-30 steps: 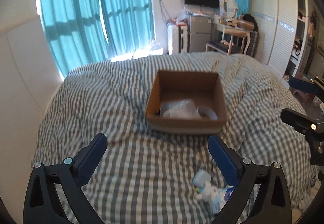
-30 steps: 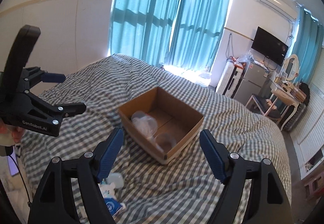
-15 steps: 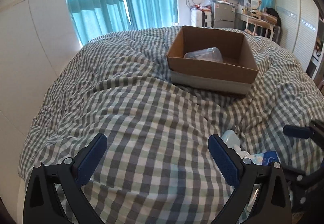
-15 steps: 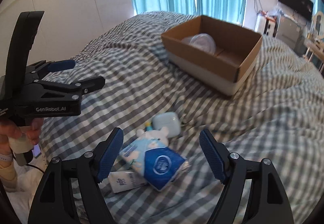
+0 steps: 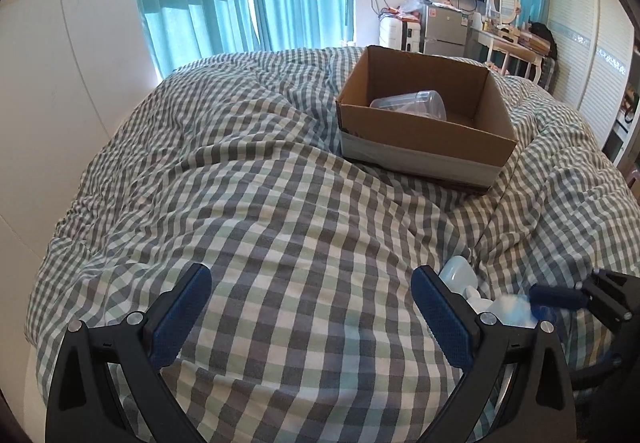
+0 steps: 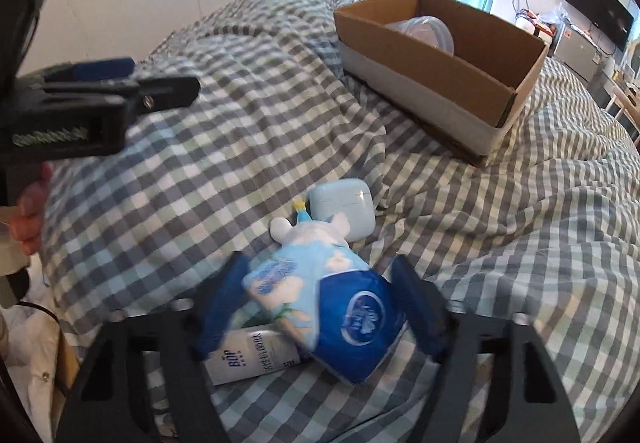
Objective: Organize objects
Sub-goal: 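Grasp the blue tissue pack with the right tool while the left tool grasps the plush toy, then lower the plush toy and tissue pack into the box and open both tools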
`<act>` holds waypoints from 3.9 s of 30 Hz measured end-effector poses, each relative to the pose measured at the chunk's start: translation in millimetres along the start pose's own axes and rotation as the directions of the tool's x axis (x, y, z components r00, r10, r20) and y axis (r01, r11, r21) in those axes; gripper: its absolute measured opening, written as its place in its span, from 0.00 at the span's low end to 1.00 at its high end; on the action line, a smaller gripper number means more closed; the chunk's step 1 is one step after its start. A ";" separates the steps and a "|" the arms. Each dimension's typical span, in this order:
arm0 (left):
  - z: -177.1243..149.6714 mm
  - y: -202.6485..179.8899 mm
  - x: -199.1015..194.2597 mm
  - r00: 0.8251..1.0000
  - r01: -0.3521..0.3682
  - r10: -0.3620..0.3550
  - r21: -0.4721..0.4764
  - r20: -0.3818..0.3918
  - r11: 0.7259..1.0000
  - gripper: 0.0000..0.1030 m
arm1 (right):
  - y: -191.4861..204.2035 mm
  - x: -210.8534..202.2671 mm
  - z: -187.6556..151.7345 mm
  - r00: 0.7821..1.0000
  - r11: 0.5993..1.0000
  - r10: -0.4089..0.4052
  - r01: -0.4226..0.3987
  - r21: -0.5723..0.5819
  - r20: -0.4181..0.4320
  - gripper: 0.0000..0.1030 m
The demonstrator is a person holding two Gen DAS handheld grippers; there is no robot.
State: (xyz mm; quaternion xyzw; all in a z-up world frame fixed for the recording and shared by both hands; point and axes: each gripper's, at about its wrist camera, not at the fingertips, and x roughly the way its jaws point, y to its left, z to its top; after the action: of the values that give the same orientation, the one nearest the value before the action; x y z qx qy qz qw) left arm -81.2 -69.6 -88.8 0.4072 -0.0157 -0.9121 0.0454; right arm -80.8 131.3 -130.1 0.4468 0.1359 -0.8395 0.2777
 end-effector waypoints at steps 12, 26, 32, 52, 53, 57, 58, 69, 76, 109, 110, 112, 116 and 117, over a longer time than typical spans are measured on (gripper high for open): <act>-2.5 -16.2 -3.5 1.000 0.017 -0.017 0.031 -0.005 0.999 1.00 | -5.5 11.7 -9.3 0.997 0.997 -0.073 0.073 -0.011 -0.029 0.70; -9.5 -25.9 7.8 0.998 0.029 -0.027 0.038 -0.055 0.999 1.00 | -35.2 10.1 -11.2 1.000 0.991 -0.027 0.028 0.132 -0.015 0.42; -11.2 -43.0 11.2 0.996 0.061 -0.056 0.063 -0.070 0.996 1.00 | -44.9 -28.6 -8.3 0.994 0.986 -0.057 0.041 0.161 0.094 0.39; -38.5 -124.0 65.1 0.913 0.335 -0.294 0.111 -0.282 0.936 0.68 | -75.5 -47.6 -22.3 0.986 0.974 -0.085 0.052 0.219 0.143 0.39; -39.3 -125.8 67.5 0.902 0.357 -0.317 0.091 -0.293 0.930 0.57 | -76.0 -47.1 -23.1 0.986 0.974 -0.084 0.051 0.221 0.141 0.39; -38.9 -126.8 67.6 0.888 0.379 -0.345 0.059 -0.305 0.923 0.51 | -77.1 -49.5 -26.5 0.986 0.972 -0.089 0.054 0.228 0.144 0.39; -38.5 -125.4 66.4 0.887 0.380 -0.348 0.051 -0.303 0.924 0.51 | -77.1 -50.2 -26.7 0.985 0.972 -0.091 0.056 0.229 0.144 0.39; -24.8 -101.8 18.8 0.920 0.362 -0.345 0.063 -0.187 0.930 0.40 | -60.4 -76.2 -24.4 0.974 0.974 -0.138 0.099 0.205 0.181 0.39; 11.3 -83.0 -23.6 0.943 0.333 -0.331 0.099 -0.038 0.938 0.40 | -48.3 -98.2 -10.1 0.960 0.978 -0.169 0.135 0.162 0.222 0.39; 248.9 -87.0 140.7 0.979 0.164 -0.187 0.228 0.083 0.960 0.40 | -168.2 28.2 215.1 0.947 0.964 -0.237 0.201 0.176 0.218 0.39; 247.2 -88.8 149.5 0.980 0.167 -0.188 0.233 0.070 0.958 0.40 | -173.5 36.1 212.5 0.951 0.964 -0.231 0.195 0.182 0.206 0.39; 242.2 -92.9 165.0 0.980 0.177 -0.193 0.244 0.045 0.954 0.40 | -181.3 46.9 207.8 0.955 0.963 -0.228 0.193 0.187 0.189 0.39; 231.5 -102.4 182.7 0.981 0.184 -0.193 0.271 0.008 0.945 0.40 | -191.1 60.4 200.2 0.963 0.966 -0.213 0.182 0.186 0.166 0.39; 228.5 -104.4 183.9 0.980 0.189 -0.197 0.273 0.002 0.943 0.40 | -192.5 62.9 199.0 0.966 0.968 -0.200 0.169 0.188 0.163 0.39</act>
State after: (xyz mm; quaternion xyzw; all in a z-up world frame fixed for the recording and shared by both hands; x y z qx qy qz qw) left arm -380.7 14.9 -79.4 0.3957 -0.1013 -0.9072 -0.1006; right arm -356.3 170.5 -73.7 0.3765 0.0782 -0.9074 0.1697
